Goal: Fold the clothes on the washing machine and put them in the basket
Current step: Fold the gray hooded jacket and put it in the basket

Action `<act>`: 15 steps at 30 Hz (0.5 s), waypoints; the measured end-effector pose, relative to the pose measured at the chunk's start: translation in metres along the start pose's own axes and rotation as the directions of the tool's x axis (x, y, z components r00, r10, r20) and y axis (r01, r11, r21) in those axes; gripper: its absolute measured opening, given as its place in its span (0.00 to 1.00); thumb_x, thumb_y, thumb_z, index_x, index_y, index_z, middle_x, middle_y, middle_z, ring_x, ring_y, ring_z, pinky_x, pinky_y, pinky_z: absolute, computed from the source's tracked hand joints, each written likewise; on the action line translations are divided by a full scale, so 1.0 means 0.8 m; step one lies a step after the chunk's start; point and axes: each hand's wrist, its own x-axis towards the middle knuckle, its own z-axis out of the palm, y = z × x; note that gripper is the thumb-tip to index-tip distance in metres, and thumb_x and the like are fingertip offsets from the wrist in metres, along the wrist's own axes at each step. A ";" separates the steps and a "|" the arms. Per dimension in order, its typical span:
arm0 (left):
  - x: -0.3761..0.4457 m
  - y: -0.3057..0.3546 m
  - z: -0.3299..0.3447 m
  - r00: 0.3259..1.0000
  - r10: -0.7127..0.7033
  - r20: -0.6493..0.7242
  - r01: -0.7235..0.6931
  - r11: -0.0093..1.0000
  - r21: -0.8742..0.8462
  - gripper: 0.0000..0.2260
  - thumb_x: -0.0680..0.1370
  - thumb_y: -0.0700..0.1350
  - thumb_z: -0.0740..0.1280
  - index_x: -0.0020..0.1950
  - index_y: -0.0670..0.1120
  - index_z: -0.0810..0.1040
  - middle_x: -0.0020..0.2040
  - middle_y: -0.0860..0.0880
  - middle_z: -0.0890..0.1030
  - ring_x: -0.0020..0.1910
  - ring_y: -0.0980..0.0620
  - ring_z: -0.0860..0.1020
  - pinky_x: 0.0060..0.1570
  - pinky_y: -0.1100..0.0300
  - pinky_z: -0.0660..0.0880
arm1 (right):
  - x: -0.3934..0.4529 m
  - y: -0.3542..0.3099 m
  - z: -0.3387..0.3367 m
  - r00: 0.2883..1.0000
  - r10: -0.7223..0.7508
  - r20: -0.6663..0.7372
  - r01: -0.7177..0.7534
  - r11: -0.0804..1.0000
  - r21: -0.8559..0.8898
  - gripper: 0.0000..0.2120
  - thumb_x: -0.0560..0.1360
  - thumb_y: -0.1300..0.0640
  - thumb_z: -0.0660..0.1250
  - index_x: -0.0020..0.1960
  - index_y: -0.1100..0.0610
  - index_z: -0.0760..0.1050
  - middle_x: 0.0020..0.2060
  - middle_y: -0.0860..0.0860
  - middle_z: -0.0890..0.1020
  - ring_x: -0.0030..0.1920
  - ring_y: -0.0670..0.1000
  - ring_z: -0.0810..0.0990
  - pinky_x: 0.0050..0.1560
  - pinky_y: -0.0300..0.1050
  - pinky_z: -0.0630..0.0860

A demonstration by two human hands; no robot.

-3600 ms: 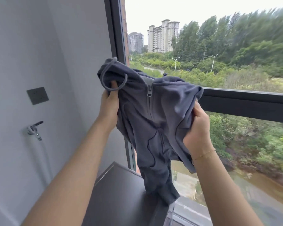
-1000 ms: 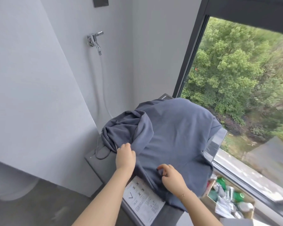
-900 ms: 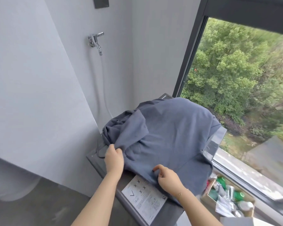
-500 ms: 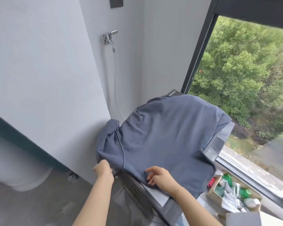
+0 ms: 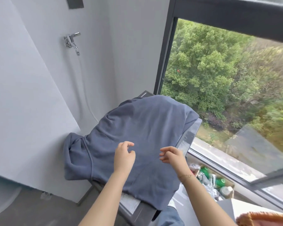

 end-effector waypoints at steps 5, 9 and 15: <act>0.024 0.061 0.083 0.992 0.024 0.125 -0.033 0.997 0.072 0.08 0.75 0.39 0.65 0.49 0.51 0.75 0.51 0.52 0.75 0.46 0.54 0.77 0.49 0.62 0.72 | 0.083 -0.013 -0.086 0.987 0.085 -0.134 -0.062 0.983 0.174 0.14 0.76 0.73 0.51 0.49 0.67 0.75 0.36 0.58 0.78 0.32 0.54 0.78 0.31 0.37 0.78; 0.040 0.101 0.176 0.968 -0.055 0.246 -0.018 0.957 0.288 0.19 0.72 0.54 0.70 0.58 0.51 0.70 0.55 0.52 0.70 0.54 0.53 0.73 0.53 0.57 0.71 | 0.165 -0.021 -0.151 0.975 0.182 -0.131 -0.138 0.946 0.292 0.07 0.79 0.69 0.57 0.52 0.67 0.74 0.37 0.60 0.79 0.33 0.55 0.80 0.29 0.37 0.79; 0.063 0.134 0.231 0.978 -0.169 0.121 0.054 0.770 0.636 0.21 0.72 0.36 0.63 0.63 0.50 0.66 0.61 0.49 0.66 0.60 0.47 0.70 0.52 0.53 0.74 | 0.264 -0.027 -0.188 0.951 0.309 0.004 -0.298 0.915 0.272 0.13 0.80 0.57 0.62 0.53 0.68 0.73 0.44 0.64 0.82 0.34 0.56 0.84 0.27 0.40 0.79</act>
